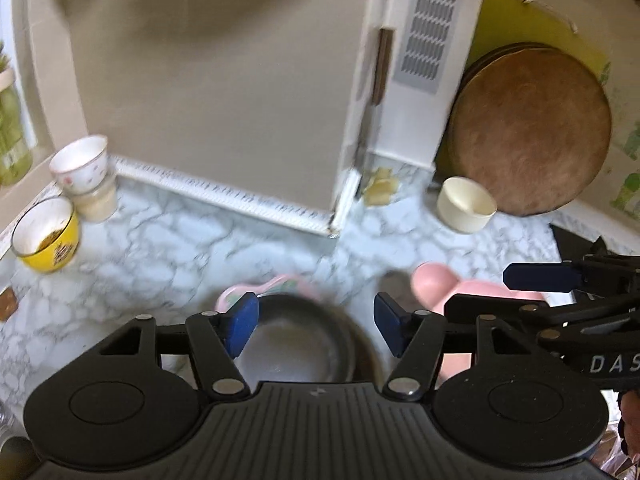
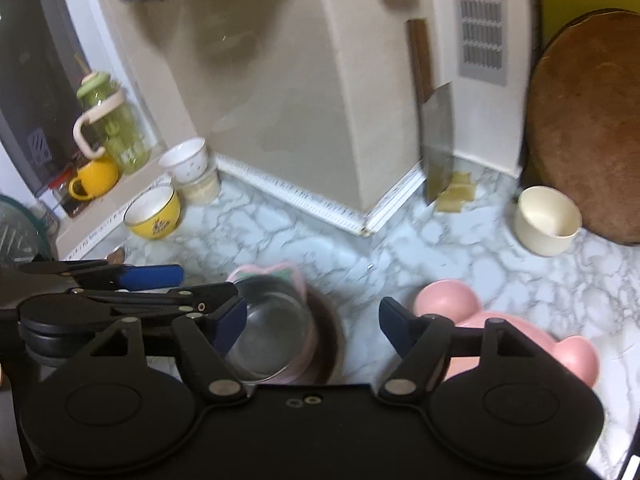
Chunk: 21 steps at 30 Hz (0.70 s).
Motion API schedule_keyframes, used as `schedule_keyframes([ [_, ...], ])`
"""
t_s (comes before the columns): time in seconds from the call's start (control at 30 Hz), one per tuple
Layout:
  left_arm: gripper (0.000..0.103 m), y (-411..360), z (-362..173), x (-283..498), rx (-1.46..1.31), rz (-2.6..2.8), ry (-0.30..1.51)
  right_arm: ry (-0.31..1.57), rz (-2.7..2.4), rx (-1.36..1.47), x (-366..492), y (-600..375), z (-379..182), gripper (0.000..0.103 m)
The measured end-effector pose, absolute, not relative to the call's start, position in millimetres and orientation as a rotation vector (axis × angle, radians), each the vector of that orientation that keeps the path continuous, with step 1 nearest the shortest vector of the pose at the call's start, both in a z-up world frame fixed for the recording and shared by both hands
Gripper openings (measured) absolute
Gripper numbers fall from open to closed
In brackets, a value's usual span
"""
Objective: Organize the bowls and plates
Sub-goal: 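Raise both tools and move them to the cream bowl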
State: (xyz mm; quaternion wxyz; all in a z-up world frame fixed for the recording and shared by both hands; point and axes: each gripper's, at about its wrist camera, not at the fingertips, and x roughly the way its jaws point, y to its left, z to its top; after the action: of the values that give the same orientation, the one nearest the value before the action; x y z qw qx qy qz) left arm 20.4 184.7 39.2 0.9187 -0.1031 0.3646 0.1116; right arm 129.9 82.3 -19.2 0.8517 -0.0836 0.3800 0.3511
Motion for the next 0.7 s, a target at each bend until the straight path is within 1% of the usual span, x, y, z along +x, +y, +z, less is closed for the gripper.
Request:
schedule_keyframes([
  [0.13, 0.064, 164, 49, 35, -0.177, 0.207, 0.726, 0.764, 0.727, -0.156, 138, 56, -6, 0.081],
  [0.2, 0.073, 154, 53, 44, -0.168, 0.195, 0.712, 0.744, 0.710, -0.151, 143, 43, -1, 0.084],
  [0.23, 0.074, 149, 55, 49, -0.163, 0.189, 0.704, 0.736, 0.703, -0.148, 146, 36, 1, 0.086],
  [0.27, 0.074, 143, 57, 54, -0.156, 0.183, 0.698, 0.729, 0.696, -0.146, 150, 30, 3, 0.087],
  [0.33, 0.074, 131, 60, 65, -0.138, 0.163, 0.691, 0.719, 0.675, -0.139, 159, 17, 6, 0.093],
  [0.43, 0.075, 114, 61, 84, -0.112, 0.141, 0.685, 0.737, 0.645, -0.103, 176, -5, 9, 0.099],
  [0.53, 0.076, 102, 59, 107, -0.100, 0.125, 0.695, 0.749, 0.604, -0.079, 195, -24, 9, 0.102],
  [0.7, 0.076, 83, 50, 147, -0.095, 0.111, 0.699, 0.755, 0.523, -0.079, 232, -53, 3, 0.103],
])
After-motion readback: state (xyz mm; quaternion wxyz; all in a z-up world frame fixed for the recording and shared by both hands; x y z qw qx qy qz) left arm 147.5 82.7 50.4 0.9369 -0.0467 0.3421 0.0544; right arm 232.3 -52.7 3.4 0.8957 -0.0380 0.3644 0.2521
